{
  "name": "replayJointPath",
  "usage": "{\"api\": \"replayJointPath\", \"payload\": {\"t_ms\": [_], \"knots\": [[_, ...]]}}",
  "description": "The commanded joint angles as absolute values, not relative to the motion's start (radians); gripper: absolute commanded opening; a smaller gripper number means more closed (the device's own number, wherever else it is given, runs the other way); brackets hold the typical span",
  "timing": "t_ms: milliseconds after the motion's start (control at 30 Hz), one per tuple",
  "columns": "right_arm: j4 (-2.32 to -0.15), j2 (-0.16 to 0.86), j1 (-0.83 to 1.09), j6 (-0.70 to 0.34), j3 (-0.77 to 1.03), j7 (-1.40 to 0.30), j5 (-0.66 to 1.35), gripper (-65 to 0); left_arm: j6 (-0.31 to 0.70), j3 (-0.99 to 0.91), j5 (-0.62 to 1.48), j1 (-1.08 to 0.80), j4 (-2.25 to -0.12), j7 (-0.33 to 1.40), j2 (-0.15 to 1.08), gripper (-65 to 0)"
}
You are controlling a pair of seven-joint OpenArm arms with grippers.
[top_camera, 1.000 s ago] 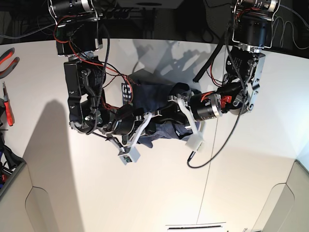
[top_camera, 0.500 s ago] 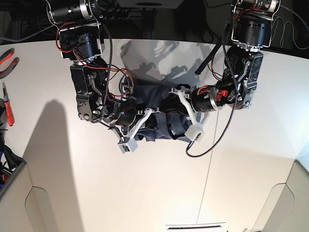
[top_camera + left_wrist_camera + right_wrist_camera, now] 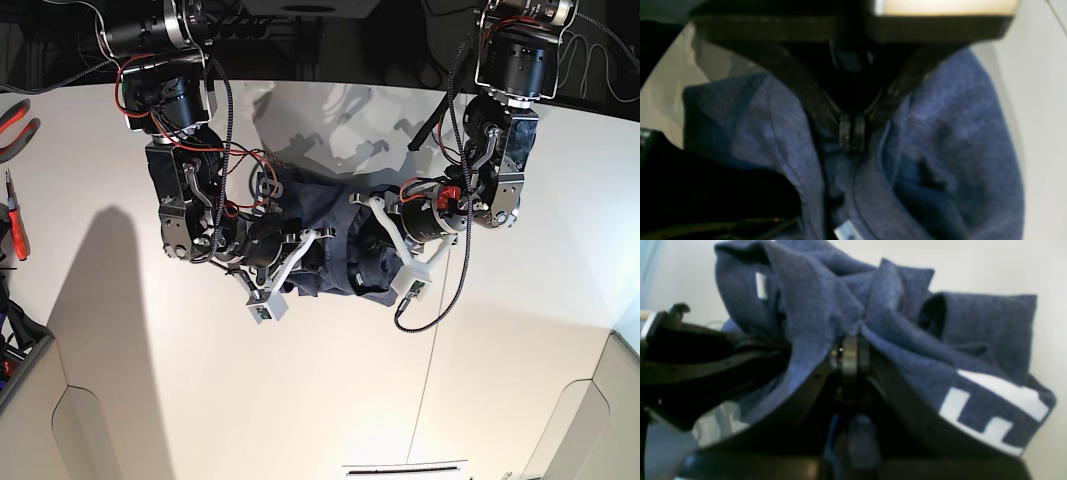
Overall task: Layout the t-shirt on the table in an organized manner, then fold the t-shirt properly
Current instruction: 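Press the folded bundle together with both grippers, then release the left gripper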
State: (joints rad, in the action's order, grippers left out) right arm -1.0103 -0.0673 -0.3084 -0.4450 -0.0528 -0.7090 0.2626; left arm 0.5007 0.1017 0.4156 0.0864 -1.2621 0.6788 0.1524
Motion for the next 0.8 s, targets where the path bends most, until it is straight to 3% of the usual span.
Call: {"api": "replayJointPath", "payload": {"t_ms": [0, 167, 367, 767], "knots": [[-1.01, -0.061, -0.314, -0.422, -0.052, -0.789, 0.232, -65.0, 0.471, 0.097, 0.381, 0.117, -1.275, 0.65, 0.16, -65.0], [-1.05, -0.067, -0.253, -0.423, -0.052, -0.831, 0.36, -65.0, 0.371, 0.097, 0.284, 0.159, -1.275, 0.6, 0.149, -65.0], [-1.181, -0.091, -0.141, -0.422, -0.052, -0.831, 0.371, -65.0, 0.317, 0.097, 0.268, 0.215, -1.275, 0.563, 0.139, -65.0], [-1.464, -0.103, -0.094, -0.423, -0.052, -0.826, 0.386, -65.0, 0.31, 0.098, 0.303, 0.247, -1.276, 0.508, 0.117, -65.0]]}}
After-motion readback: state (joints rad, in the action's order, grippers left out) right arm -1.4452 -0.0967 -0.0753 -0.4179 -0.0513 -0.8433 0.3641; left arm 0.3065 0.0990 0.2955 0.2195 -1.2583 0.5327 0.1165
